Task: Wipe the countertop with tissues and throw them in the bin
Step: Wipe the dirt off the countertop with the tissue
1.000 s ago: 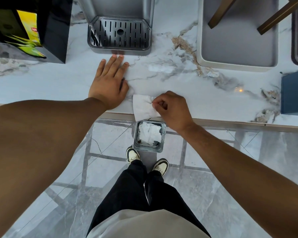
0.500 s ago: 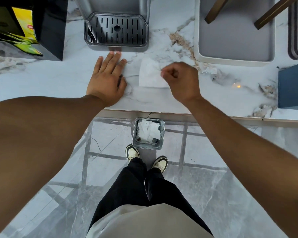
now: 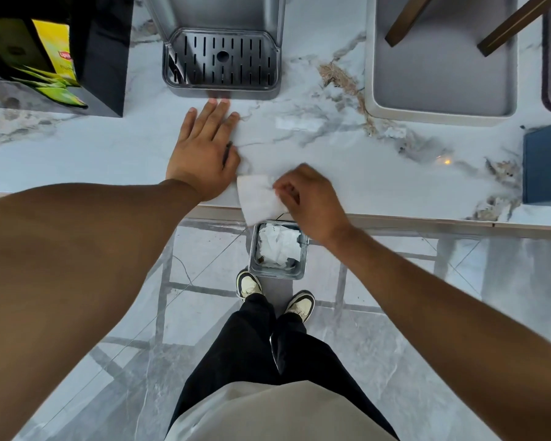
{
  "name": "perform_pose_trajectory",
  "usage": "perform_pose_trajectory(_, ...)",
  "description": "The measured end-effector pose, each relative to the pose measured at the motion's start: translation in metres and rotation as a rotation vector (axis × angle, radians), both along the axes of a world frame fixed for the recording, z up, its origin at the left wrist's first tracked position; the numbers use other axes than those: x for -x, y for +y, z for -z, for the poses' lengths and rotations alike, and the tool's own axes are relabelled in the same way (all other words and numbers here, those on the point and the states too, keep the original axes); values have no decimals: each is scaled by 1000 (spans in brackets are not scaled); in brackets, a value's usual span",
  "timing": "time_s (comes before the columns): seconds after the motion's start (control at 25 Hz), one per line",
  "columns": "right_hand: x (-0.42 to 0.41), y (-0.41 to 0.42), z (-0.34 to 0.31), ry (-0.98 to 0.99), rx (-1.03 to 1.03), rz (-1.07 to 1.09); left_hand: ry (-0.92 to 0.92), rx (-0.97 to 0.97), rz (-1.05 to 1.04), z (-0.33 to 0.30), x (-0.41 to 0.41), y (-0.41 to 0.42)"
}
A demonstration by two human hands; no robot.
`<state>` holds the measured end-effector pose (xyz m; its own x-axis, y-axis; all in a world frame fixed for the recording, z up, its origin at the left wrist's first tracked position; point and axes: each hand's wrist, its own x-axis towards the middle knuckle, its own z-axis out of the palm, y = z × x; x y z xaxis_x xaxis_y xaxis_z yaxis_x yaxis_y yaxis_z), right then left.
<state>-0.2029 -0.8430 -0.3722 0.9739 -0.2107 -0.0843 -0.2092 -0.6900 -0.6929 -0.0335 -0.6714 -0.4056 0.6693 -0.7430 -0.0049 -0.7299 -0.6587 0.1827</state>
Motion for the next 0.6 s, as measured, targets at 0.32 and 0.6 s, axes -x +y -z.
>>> perform_pose_trajectory(0.32,-29,-12,-19,-85,63,224,3,-8,-1,-1,0,0)
perform_pose_trajectory(0.6,-80,-4,-8,38,86,128,3,-6,8,-1,0,0)
